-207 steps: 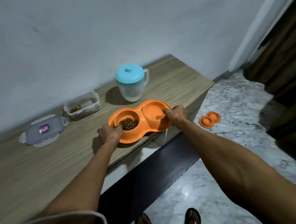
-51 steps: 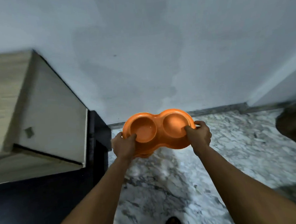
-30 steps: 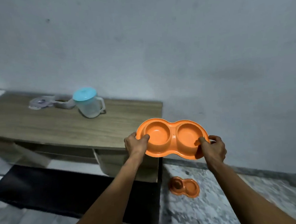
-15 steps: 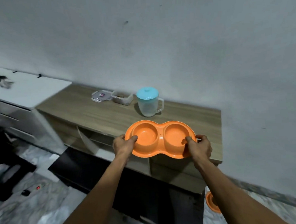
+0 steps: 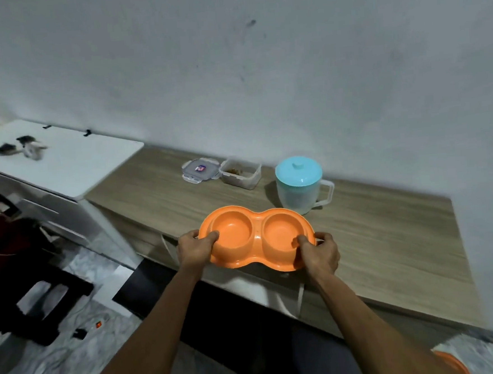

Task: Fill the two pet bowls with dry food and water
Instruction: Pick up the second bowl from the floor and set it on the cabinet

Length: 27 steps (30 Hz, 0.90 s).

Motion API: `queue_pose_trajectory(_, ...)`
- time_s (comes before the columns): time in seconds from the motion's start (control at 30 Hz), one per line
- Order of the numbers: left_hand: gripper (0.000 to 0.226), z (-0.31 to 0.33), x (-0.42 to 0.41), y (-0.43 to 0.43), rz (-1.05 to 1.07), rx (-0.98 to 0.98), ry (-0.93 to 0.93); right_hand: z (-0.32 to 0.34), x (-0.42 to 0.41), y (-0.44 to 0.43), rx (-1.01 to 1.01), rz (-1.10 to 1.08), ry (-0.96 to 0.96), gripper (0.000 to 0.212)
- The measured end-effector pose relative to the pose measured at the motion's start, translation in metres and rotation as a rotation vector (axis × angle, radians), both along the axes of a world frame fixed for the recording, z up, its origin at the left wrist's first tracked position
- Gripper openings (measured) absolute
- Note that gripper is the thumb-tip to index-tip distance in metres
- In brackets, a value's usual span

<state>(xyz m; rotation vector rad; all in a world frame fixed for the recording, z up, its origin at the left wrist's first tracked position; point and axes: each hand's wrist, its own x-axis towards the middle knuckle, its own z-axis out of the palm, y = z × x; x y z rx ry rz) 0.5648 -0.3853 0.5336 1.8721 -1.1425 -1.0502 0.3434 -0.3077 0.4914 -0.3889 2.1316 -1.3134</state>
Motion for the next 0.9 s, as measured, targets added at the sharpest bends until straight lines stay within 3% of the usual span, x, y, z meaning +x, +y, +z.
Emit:
queue_pose_trajectory(0.13,0.063,-0.005,0.014,-0.039,-0.011,-0.005,-0.007,-0.001,0.012,-0.039,0.020,0.013,0.005,0.052)
queue_pose_trajectory(0.3,0.041,-0.011,0.030,-0.079,-0.068,0.019,-0.023,-0.002,0.026,-0.079,0.028,-0.013,0.009,0.052)
queue_pose_trajectory(0.47,0.059,-0.030,0.047,-0.128,-0.149,0.053,-0.091,-0.013,0.045,-0.114,0.055,-0.072,0.015,0.054)
queue_pose_trajectory(0.6,0.037,-0.034,0.060,-0.162,-0.263,0.047,-0.106,-0.021,0.066,-0.138,0.082,-0.126,0.032,0.052)
queue_pose_trajectory(0.9,0.065,-0.063,0.084,-0.232,-0.508,0.067,-0.187,-0.043,0.098,-0.170,0.164,-0.262,0.111,0.049)
